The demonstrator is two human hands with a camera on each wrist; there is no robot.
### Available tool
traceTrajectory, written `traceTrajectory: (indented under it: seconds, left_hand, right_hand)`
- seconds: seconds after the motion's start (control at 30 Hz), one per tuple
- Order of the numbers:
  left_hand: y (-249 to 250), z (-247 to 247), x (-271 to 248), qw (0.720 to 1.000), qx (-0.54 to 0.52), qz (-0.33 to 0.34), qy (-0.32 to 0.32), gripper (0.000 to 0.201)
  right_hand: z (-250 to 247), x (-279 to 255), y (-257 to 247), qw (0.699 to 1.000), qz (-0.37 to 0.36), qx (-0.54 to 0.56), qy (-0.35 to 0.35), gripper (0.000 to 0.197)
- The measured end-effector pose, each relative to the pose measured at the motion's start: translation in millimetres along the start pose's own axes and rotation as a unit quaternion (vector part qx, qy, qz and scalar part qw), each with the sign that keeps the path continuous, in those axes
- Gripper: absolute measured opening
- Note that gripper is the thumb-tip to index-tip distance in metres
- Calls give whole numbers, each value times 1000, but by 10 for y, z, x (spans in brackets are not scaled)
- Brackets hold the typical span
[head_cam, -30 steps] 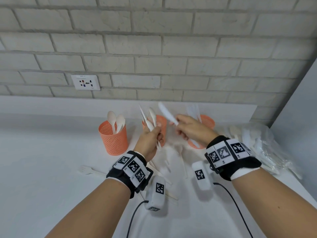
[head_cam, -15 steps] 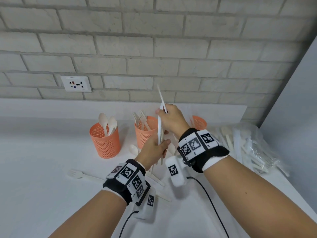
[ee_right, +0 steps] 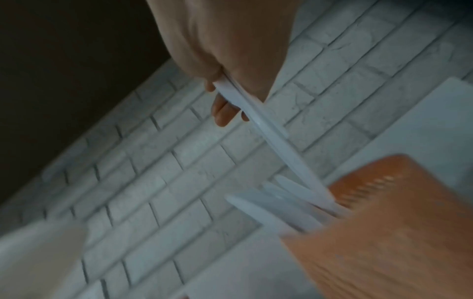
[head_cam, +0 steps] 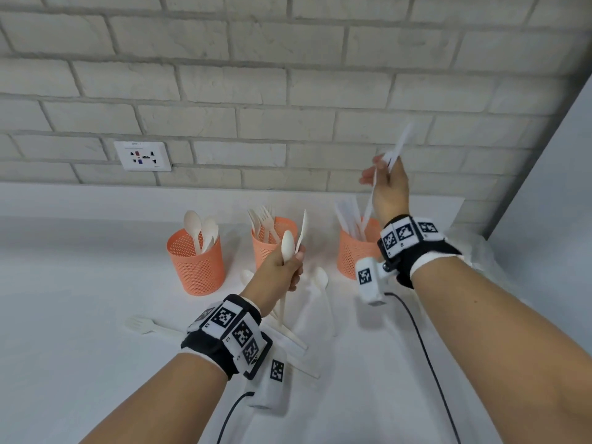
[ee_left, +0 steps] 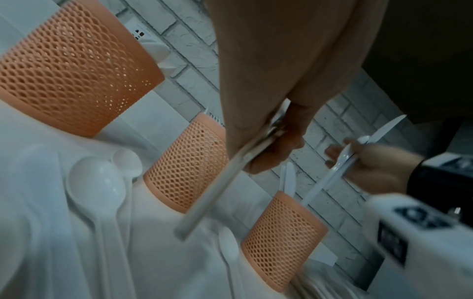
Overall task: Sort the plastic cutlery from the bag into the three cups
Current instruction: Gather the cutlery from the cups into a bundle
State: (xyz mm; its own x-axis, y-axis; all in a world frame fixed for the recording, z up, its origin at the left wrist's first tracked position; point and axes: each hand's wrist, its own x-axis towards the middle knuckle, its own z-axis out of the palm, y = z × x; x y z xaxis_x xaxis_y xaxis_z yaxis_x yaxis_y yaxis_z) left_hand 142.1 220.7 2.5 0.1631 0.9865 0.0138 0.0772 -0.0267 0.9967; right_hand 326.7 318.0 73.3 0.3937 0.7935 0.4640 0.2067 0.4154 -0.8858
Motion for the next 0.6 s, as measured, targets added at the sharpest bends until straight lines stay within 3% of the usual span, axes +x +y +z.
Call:
traceTrajectory:
  seconds: [0.23,0.37,0.4,0.47,0.53,0.6]
  left_hand:
    - [47,-17,30,997,-78,-14,1,17]
    - [125,-38,46,990,-137,-9,37,17]
    - [149,-52,45,989,-137,-6,48,15]
    - [223,-86,30,988,-140,1,65,12]
    - [290,-133,18,987,-143,13,77,13]
    - [325,-201,1,986,-129,17,104,16]
  right_hand:
    - [-16,-151,409,983,88,-119,-111,35]
    - [158,-285,189,984,-103,-131,-62,39]
    - [223,-357,103,980,-127,-127,-91,37]
    - [351,-558,-112,959,-103,-129,-229,35]
    - [466,-788,-295,906,-43,-160,-390,41]
    - [572,-998,-411,858,-31,-187,-478,50]
